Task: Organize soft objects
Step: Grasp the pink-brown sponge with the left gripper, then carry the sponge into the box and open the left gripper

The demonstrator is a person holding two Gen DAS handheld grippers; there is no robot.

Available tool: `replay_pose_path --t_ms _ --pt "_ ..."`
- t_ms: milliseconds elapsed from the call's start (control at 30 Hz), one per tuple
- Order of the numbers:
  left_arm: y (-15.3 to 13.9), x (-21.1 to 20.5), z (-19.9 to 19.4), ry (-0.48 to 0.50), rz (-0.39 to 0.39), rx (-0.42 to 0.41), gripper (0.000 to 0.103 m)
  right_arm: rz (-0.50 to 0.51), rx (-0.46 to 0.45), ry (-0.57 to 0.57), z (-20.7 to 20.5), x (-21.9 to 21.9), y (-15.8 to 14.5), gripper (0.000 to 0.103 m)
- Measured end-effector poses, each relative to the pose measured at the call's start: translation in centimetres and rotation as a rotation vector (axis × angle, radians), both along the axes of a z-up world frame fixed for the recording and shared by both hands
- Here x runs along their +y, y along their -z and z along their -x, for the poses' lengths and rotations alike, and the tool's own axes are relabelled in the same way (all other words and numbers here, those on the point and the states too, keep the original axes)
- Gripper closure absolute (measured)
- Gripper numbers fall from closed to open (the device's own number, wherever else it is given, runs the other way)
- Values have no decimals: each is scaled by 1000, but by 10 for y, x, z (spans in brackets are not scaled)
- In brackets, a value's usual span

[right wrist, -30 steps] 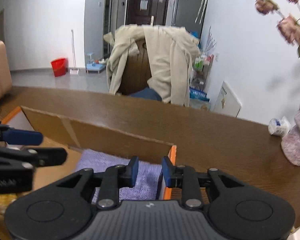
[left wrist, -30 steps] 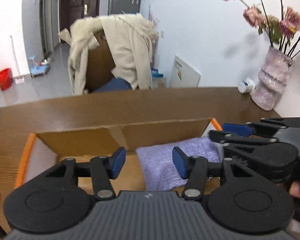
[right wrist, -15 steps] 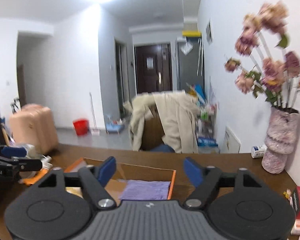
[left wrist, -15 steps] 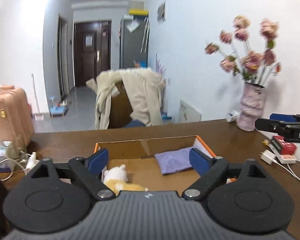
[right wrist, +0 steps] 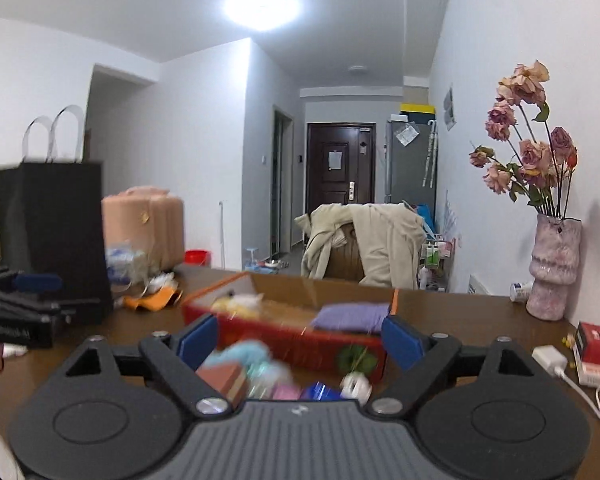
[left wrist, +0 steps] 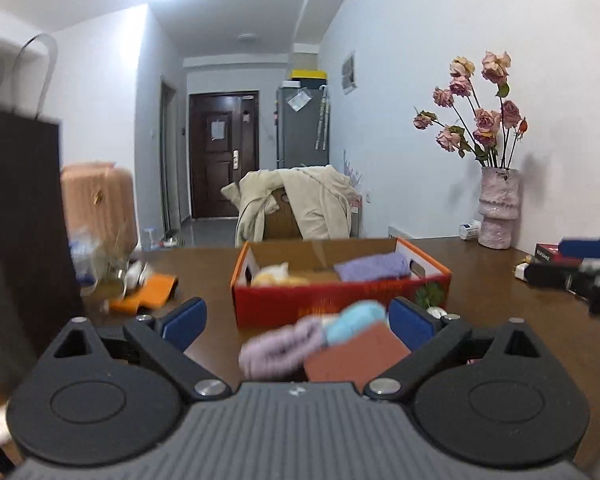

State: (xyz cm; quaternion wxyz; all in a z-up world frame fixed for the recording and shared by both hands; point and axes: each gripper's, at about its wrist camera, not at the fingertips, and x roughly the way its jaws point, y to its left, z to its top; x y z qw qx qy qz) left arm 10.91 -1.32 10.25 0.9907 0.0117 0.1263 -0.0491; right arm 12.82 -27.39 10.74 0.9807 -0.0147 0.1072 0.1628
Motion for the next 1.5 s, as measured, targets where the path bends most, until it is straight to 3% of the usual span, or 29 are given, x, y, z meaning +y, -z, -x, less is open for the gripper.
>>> replay_pose_path --t_ms 100,200,267,467,567,700,800,867,967,1133,1233,1333,1500 --pt "19 11 26 -29 -2 -14 0 -26 -3 -4 23 6 26 15" --pt "28 15 30 -12 -31 11 0 -78 85 0 28 11 48 15" --pt "29 15 26 -18 -23 12 0 -62 120 -13 26 17 55 16" --pt "45 19 16 -15 7 75 0 -104 110 -36 25 23 60 18" --pt "55 22 4 -9 26 121 0 -143 122 -29 11 26 63 26" --pt "61 25 -31 8 110 204 1 -178 162 -48 -24 34 58 35" --pt "63 29 -63 36 196 248 13 -209 188 -80 -57 44 55 45" --pt "66 32 -89 52 245 296 31 -219 220 -93 -81 52 57 56" --pt "75 35 -119 94 315 372 46 -216 285 -71 -114 61 65 65" --pt "89 46 -138 193 433 435 47 -256 323 -75 -132 59 82 67" --pt "93 46 -145 234 453 480 47 -306 375 -85 -140 54 91 75" --pt "94 47 -146 257 471 487 56 -371 399 -83 -145 46 97 87" --pt "94 49 -147 260 494 490 58 -375 416 -91 -148 47 99 88"
